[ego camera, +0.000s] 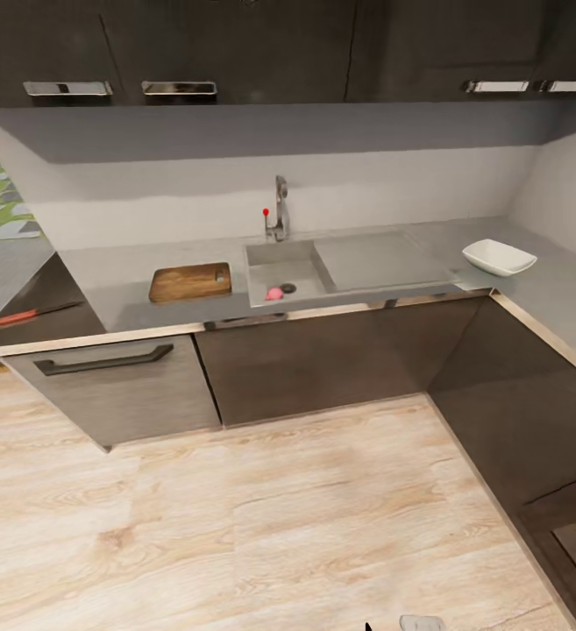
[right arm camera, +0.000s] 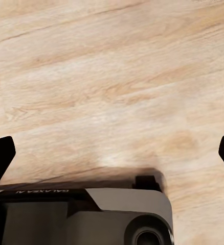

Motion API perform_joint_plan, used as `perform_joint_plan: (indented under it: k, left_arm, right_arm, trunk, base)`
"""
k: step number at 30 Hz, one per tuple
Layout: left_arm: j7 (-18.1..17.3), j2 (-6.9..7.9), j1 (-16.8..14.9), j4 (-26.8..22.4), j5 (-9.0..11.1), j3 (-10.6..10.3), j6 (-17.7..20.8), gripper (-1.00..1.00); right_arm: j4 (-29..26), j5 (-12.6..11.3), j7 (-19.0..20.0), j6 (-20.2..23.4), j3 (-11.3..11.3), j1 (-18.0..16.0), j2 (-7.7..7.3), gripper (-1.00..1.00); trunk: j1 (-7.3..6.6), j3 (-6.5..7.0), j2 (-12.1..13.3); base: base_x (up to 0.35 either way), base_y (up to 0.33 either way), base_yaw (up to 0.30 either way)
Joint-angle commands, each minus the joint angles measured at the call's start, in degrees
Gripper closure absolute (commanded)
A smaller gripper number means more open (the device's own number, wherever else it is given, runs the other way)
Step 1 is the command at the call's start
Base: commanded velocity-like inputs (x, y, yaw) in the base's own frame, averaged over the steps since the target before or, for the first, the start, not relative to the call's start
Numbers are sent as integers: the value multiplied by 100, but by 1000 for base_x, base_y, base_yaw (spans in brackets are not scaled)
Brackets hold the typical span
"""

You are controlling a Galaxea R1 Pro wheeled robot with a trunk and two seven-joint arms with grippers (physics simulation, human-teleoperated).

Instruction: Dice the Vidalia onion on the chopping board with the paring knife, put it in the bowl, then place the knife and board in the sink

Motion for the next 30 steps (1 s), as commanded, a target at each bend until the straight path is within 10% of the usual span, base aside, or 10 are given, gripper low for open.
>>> perform_joint_plan:
  k: [1,30]
  left_arm:
    - [-3,0,-1,2,9,7,-18,-100]
    - [-3,1,1,1,9,12,-18,-100]
  right_arm:
    - [3,-62,32,-20,16,-5,-3,-100]
    - [-35,-74,-392,-41,8,-5,-198,-100]
  trunk:
    - [3,-1,-9]
    - [3,12,-9]
  base:
    - [0,0,-71]
    - [0,0,-4]
